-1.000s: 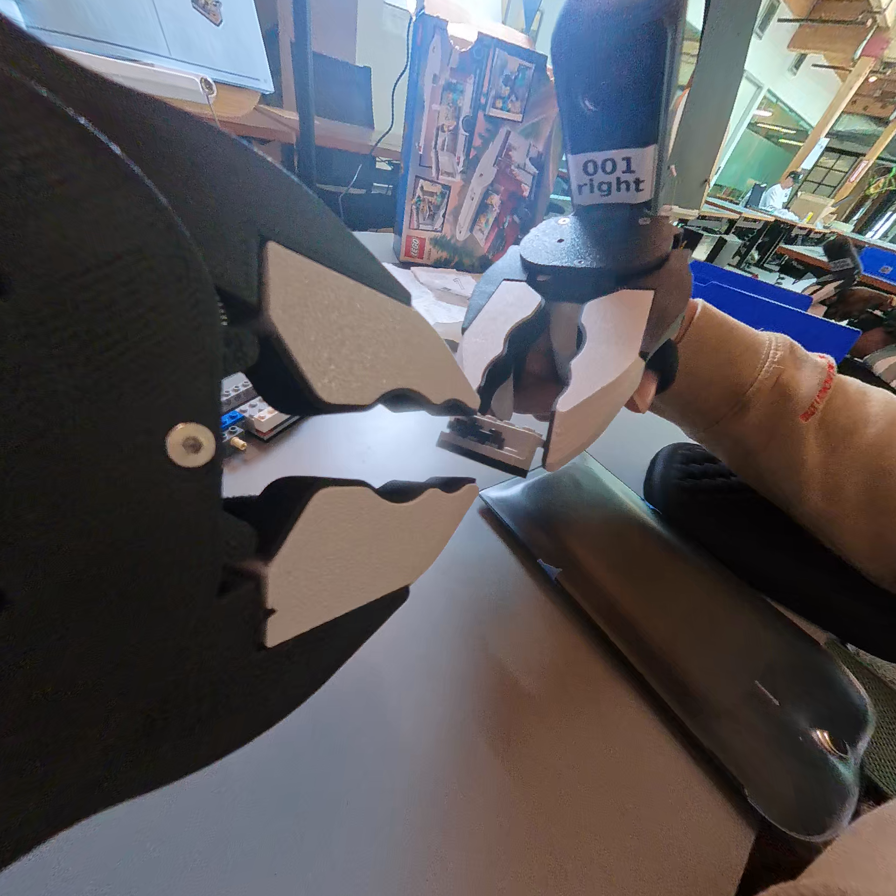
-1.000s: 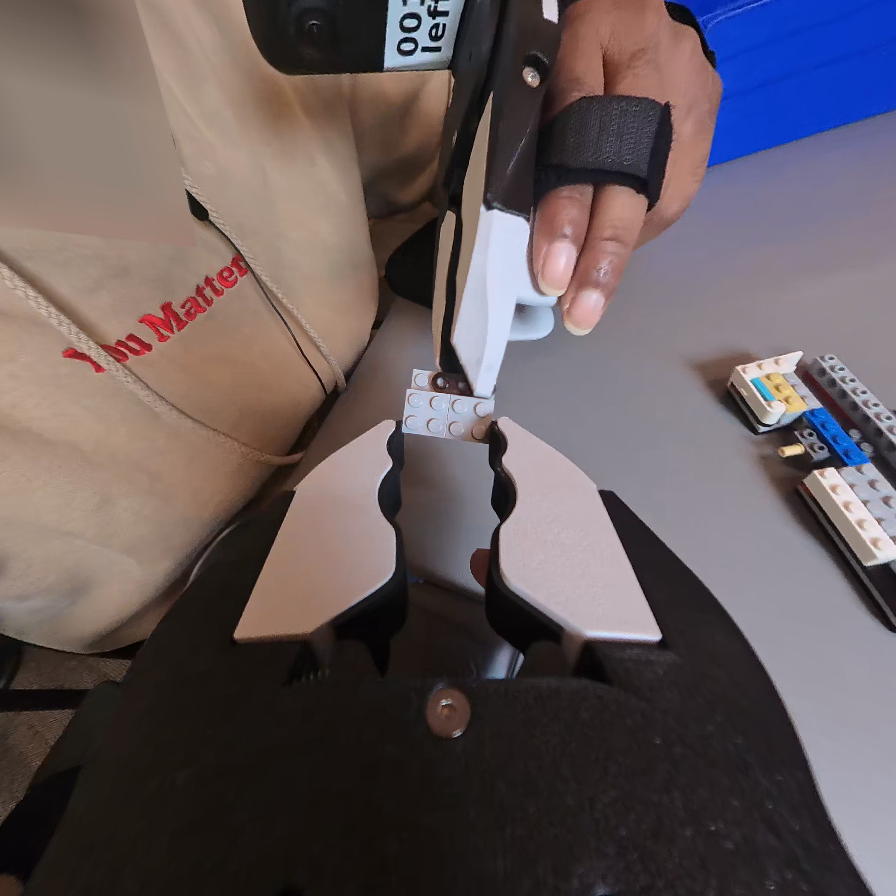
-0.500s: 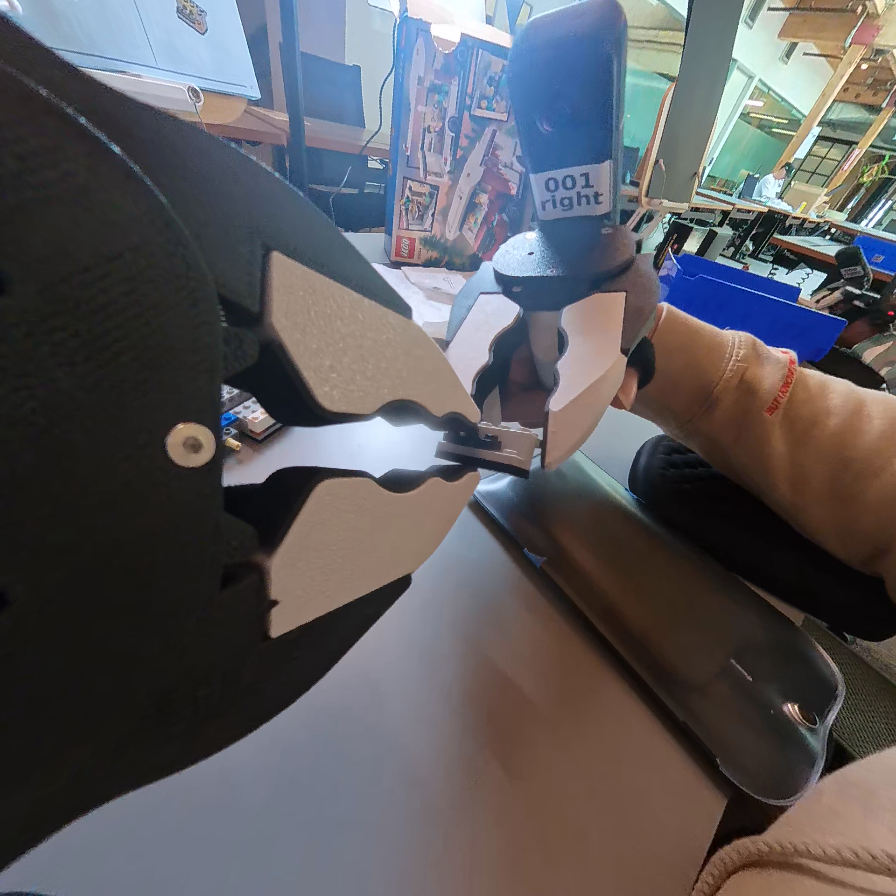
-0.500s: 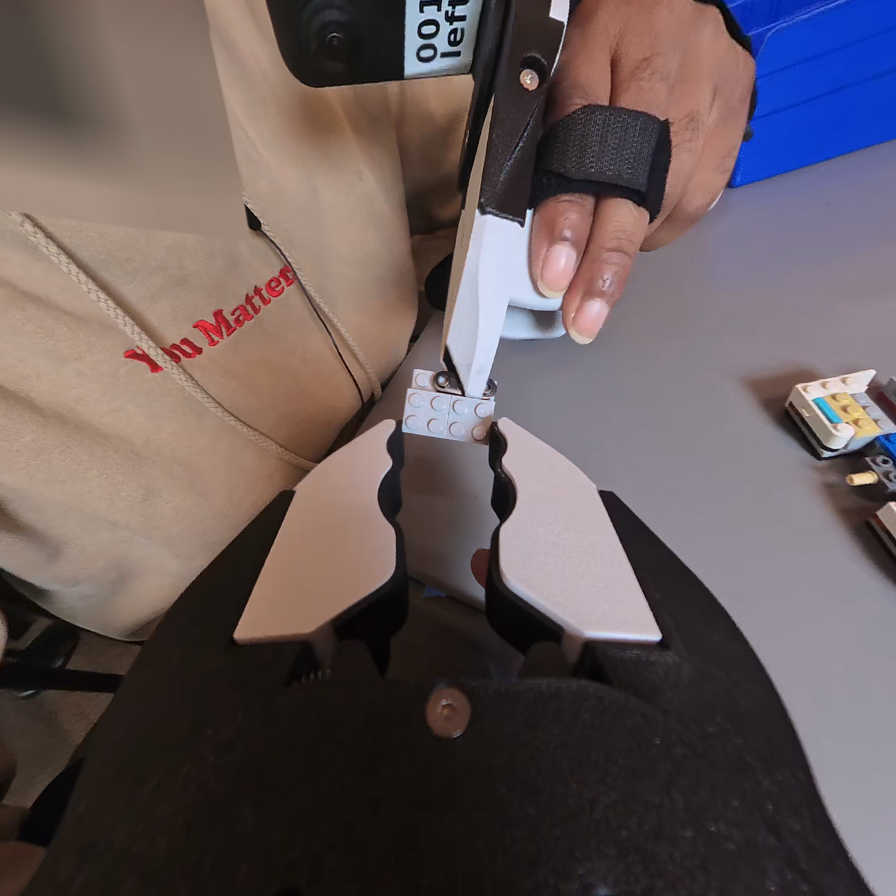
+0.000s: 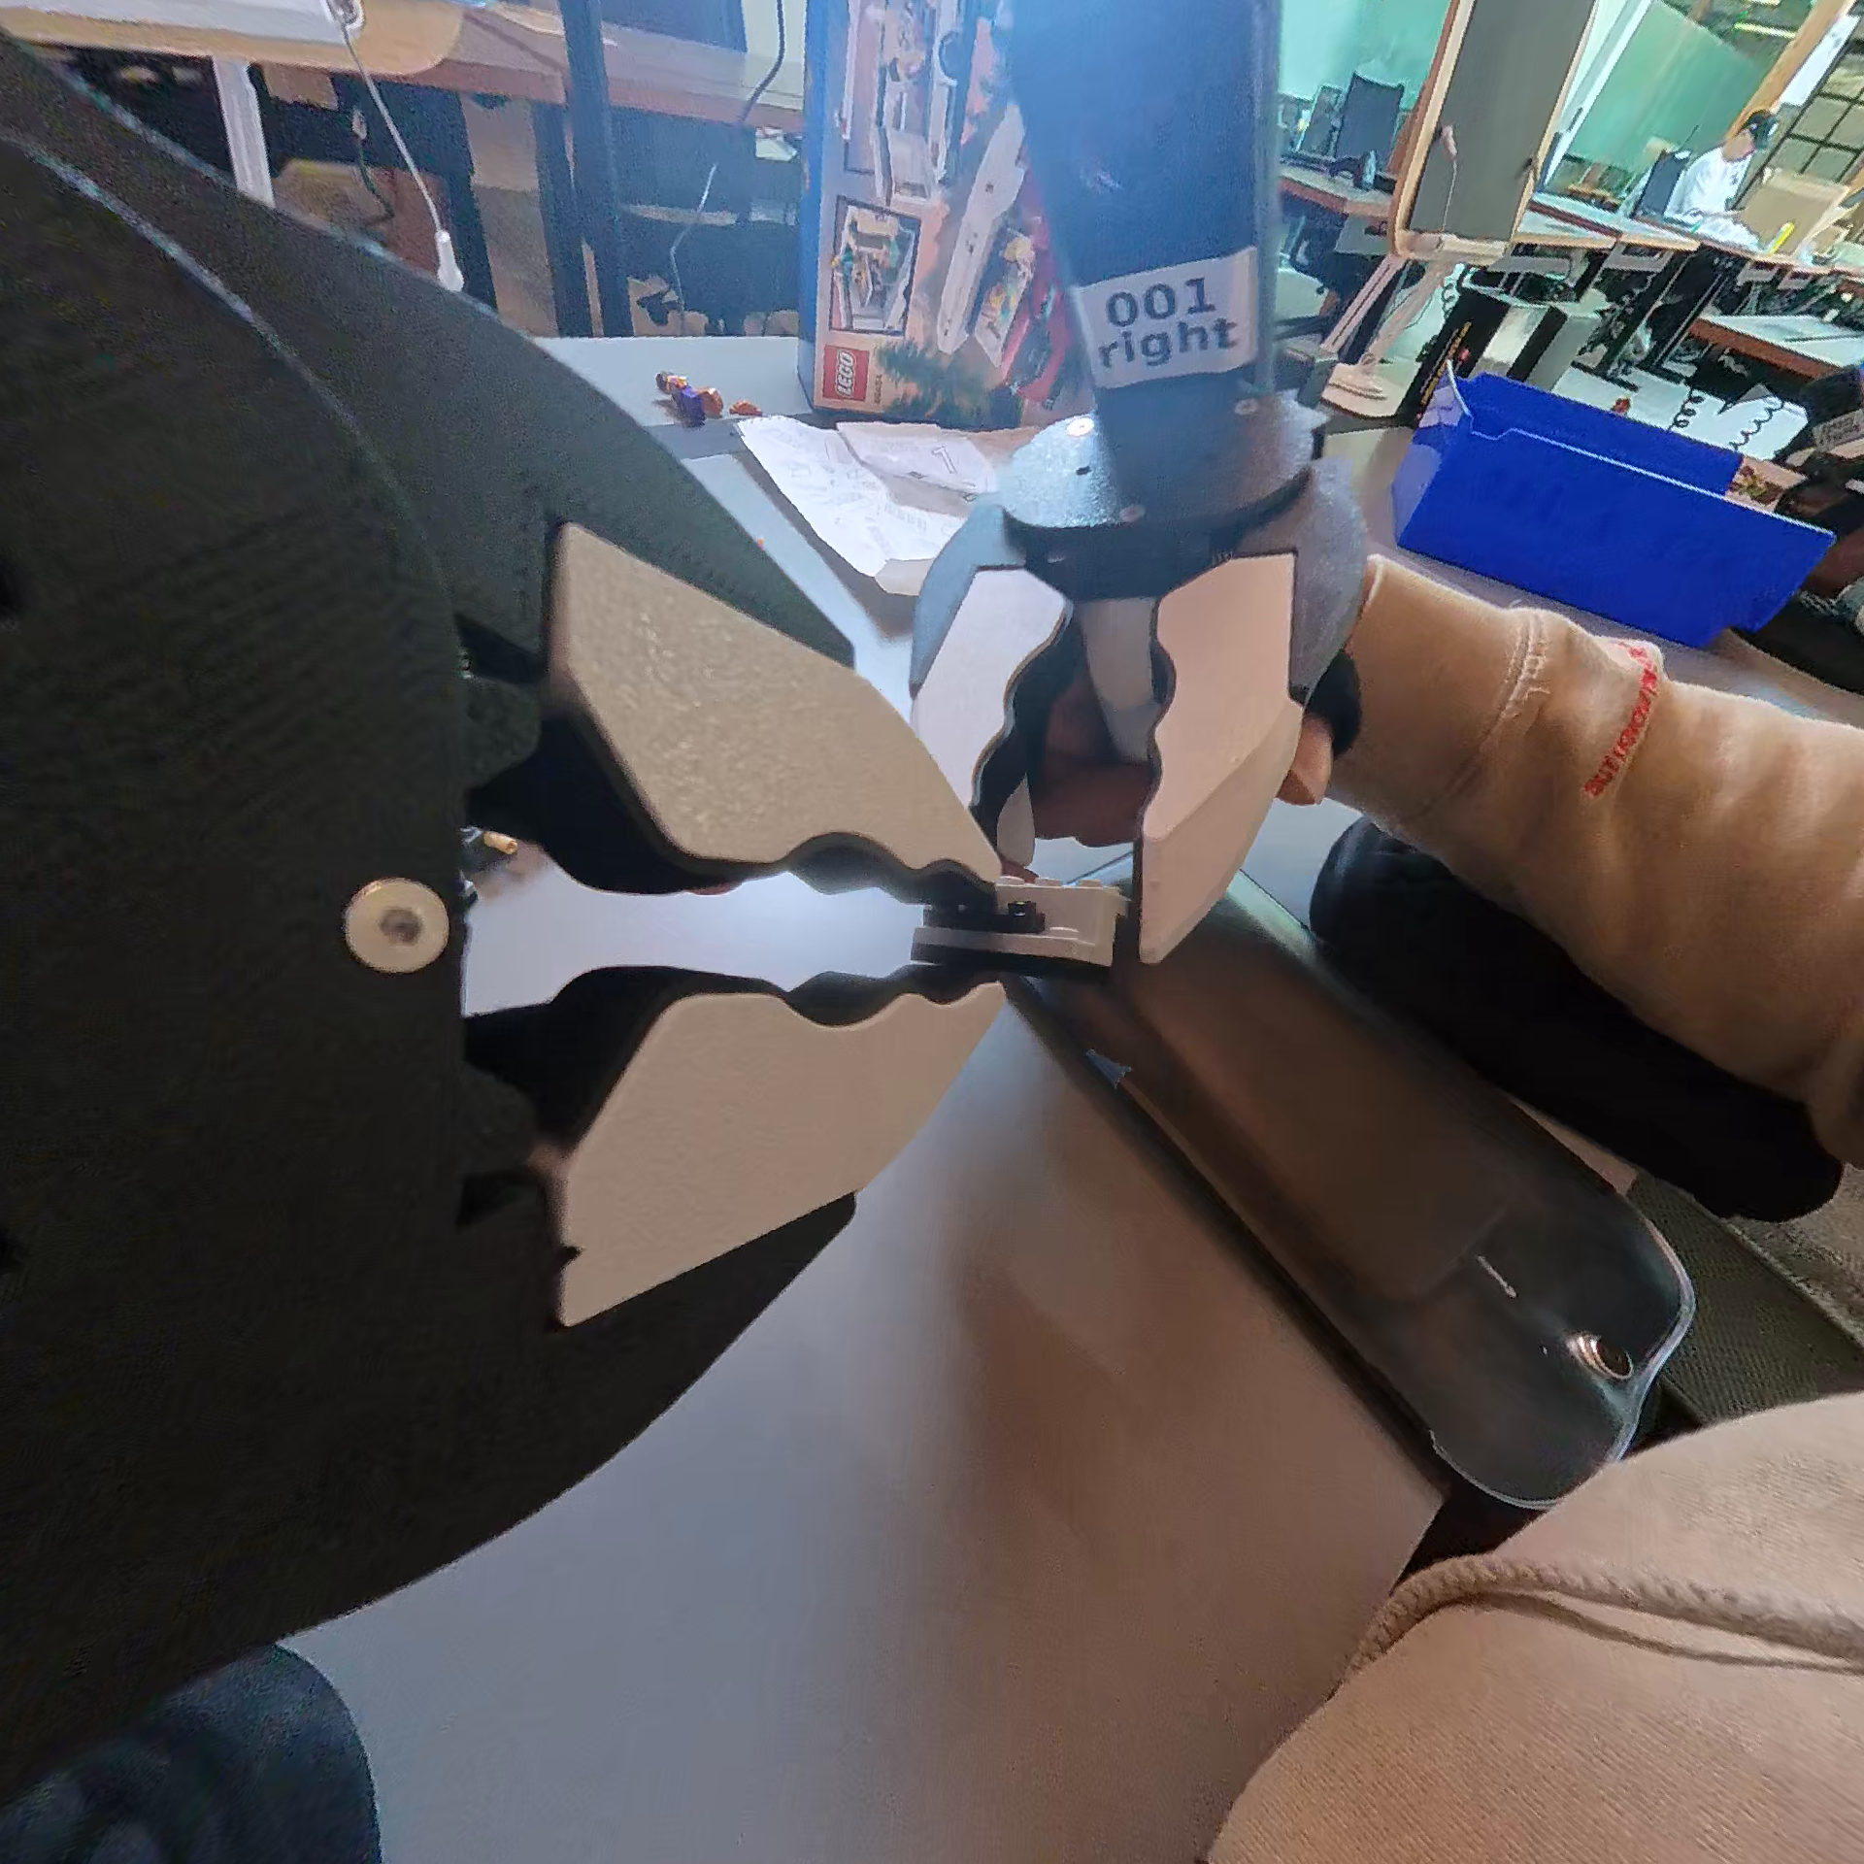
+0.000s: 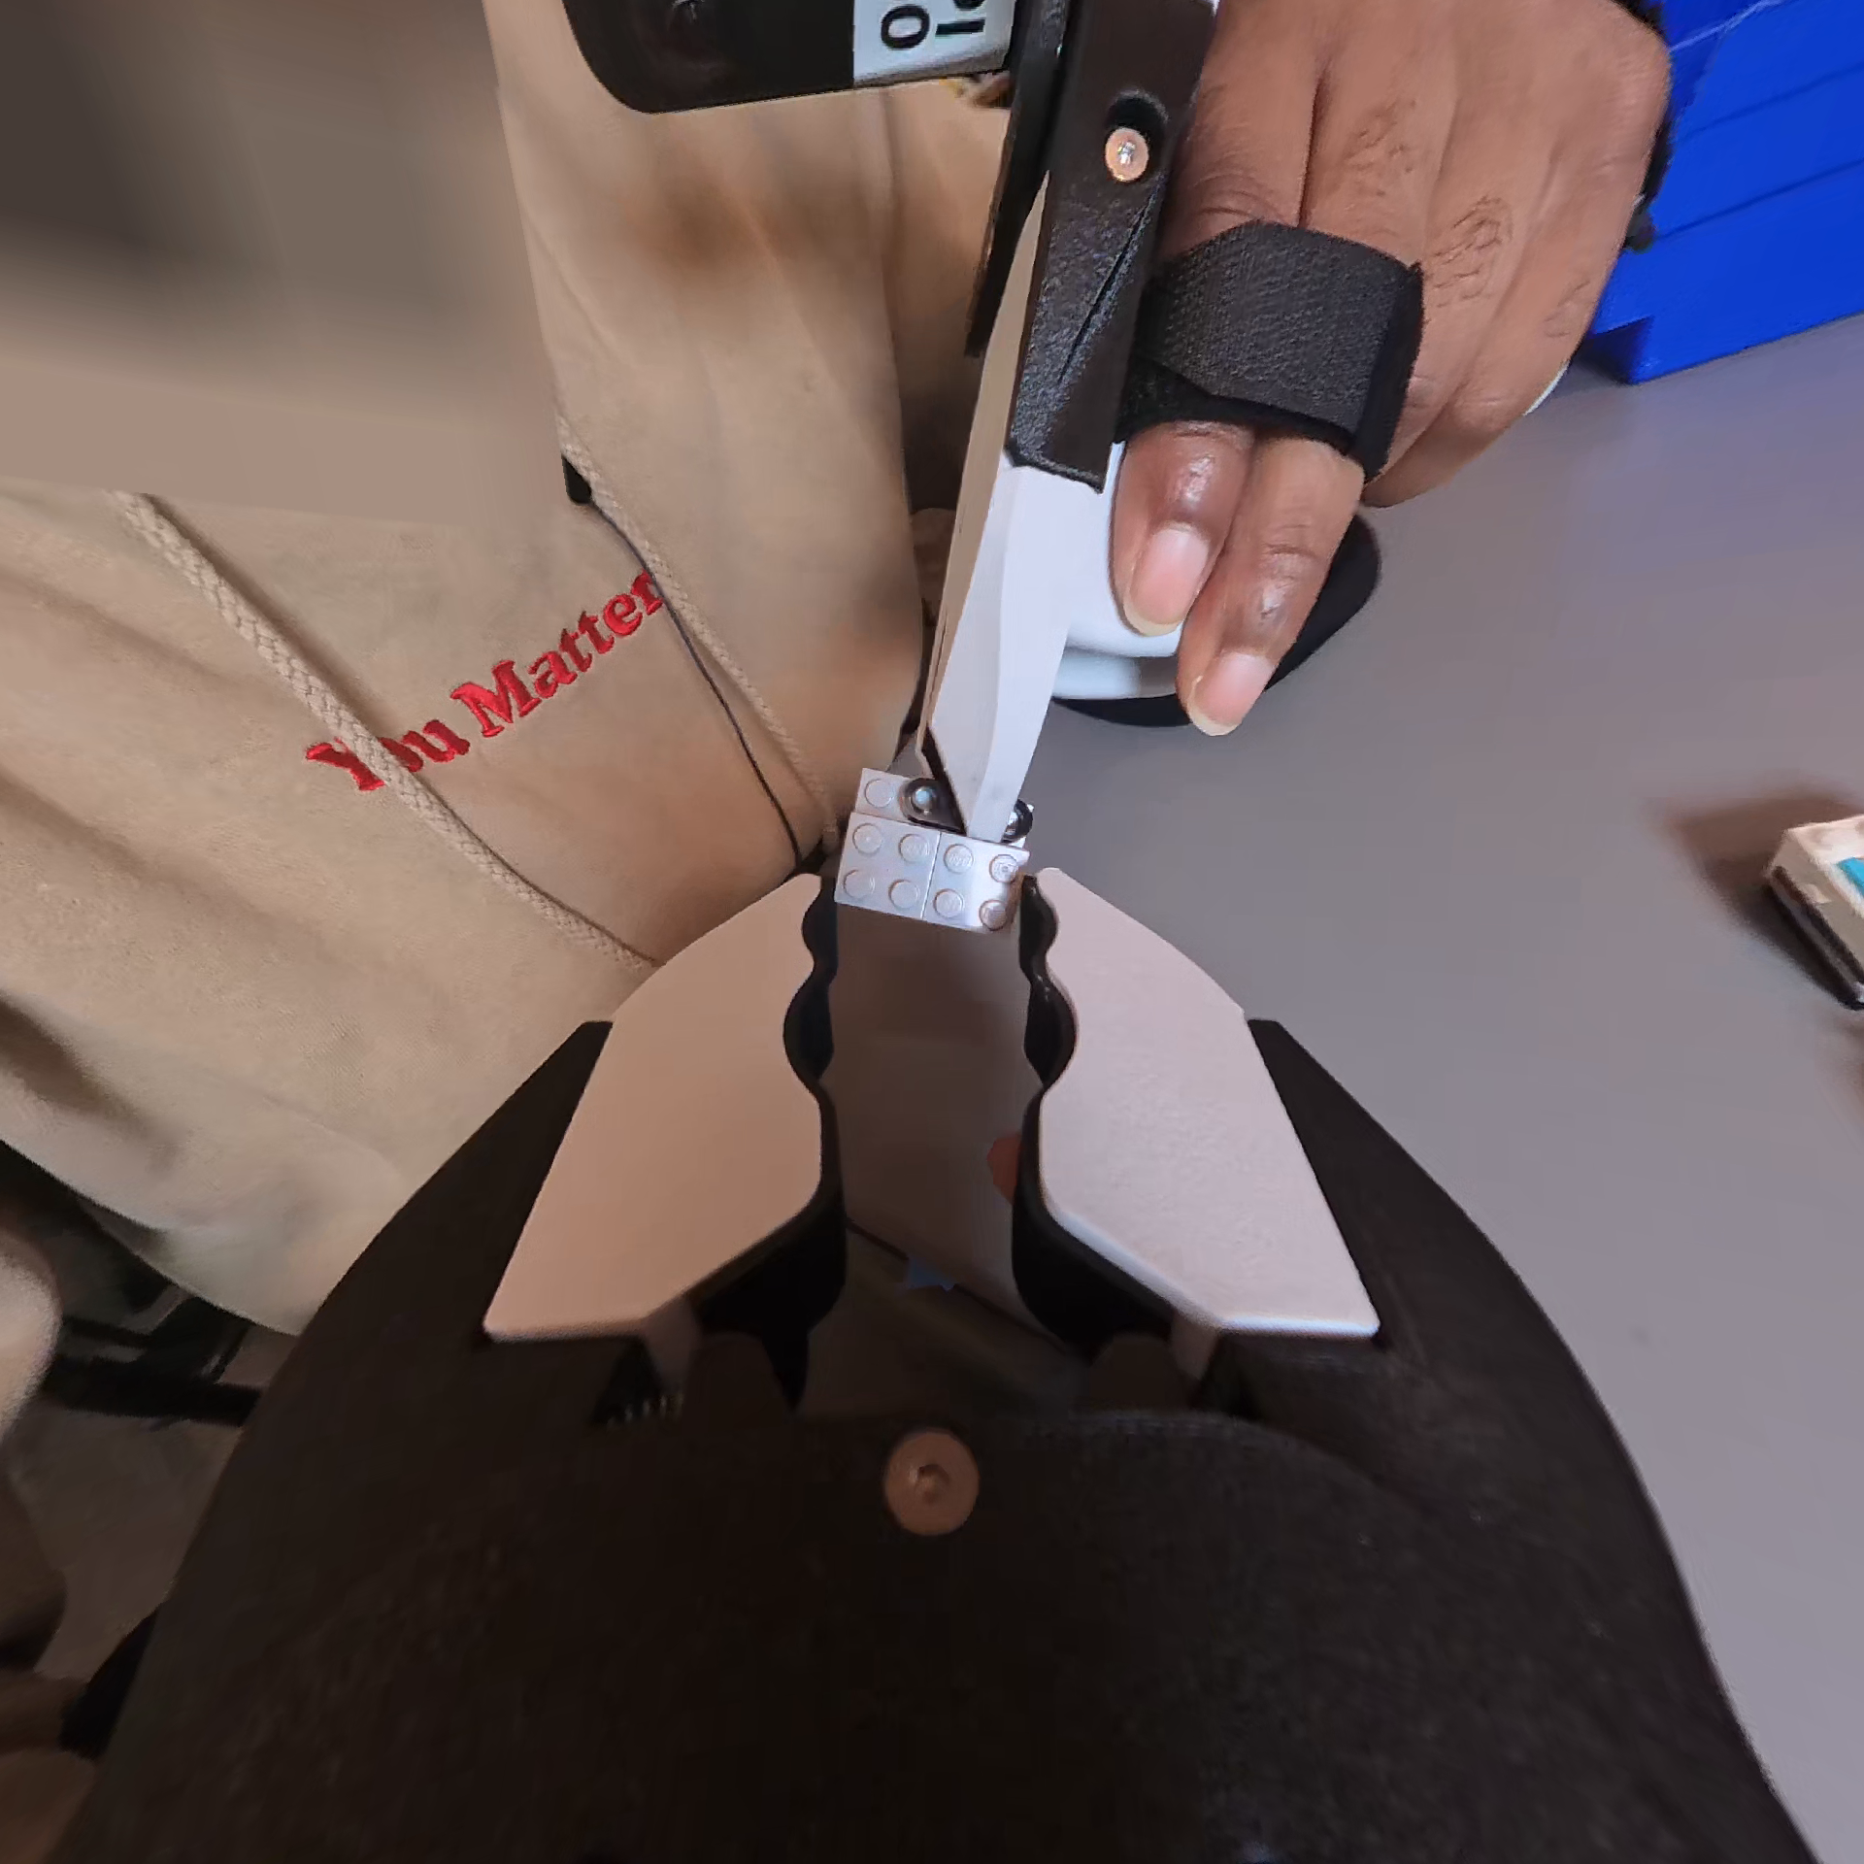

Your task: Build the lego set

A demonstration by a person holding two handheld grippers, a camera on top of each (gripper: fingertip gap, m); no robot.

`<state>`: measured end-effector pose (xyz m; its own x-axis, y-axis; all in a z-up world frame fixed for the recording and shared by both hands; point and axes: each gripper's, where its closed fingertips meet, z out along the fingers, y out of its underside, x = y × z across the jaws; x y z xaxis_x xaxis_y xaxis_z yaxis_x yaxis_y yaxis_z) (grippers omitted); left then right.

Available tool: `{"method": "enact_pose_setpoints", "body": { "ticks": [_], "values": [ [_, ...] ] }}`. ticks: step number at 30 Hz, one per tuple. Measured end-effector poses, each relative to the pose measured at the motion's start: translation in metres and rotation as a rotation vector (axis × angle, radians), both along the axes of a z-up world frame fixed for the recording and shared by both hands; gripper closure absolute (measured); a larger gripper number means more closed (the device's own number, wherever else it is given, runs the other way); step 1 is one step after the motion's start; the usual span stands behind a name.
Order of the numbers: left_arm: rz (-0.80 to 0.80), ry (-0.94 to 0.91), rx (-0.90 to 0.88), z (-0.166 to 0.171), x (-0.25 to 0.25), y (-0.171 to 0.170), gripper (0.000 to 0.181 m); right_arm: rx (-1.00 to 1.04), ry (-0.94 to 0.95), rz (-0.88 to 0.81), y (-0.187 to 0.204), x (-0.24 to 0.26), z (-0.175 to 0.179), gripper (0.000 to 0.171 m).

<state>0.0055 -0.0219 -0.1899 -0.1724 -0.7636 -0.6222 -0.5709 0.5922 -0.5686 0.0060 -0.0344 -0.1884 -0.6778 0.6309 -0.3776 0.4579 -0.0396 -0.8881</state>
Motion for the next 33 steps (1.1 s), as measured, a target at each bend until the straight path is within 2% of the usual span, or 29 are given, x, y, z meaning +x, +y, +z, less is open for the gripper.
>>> {"method": "enact_pose_setpoints", "body": {
  "ticks": [6,10,14,18,22,26,33],
  "values": [
    [0.093,-0.013,-0.069,0.001,-0.017,0.025,0.169,0.15,0.069,-0.248,0.035,-0.009,0.018,0.127],
    [0.256,0.017,-0.139,-0.011,-0.032,0.056,0.169,0.49,0.137,-0.42,0.045,-0.016,0.025,0.132],
    [0.336,0.042,-0.211,-0.023,-0.036,0.065,0.168,0.794,0.141,-0.537,0.055,-0.031,0.007,0.137],
    [0.366,0.043,-0.237,-0.025,-0.035,0.066,0.168,0.926,0.129,-0.582,0.064,-0.043,-0.01,0.144],
    [0.39,0.045,-0.247,-0.024,-0.038,0.068,0.169,0.985,0.136,-0.615,0.07,-0.047,-0.014,0.156],
    [0.397,0.047,-0.239,-0.022,-0.04,0.069,0.169,0.992,0.144,-0.658,0.075,-0.048,-0.012,0.16],
    [0.367,-0.049,-0.198,0.003,-0.041,0.068,0.167,0.804,0.283,-0.722,0.076,-0.048,0.013,0.161]
  ]
}}
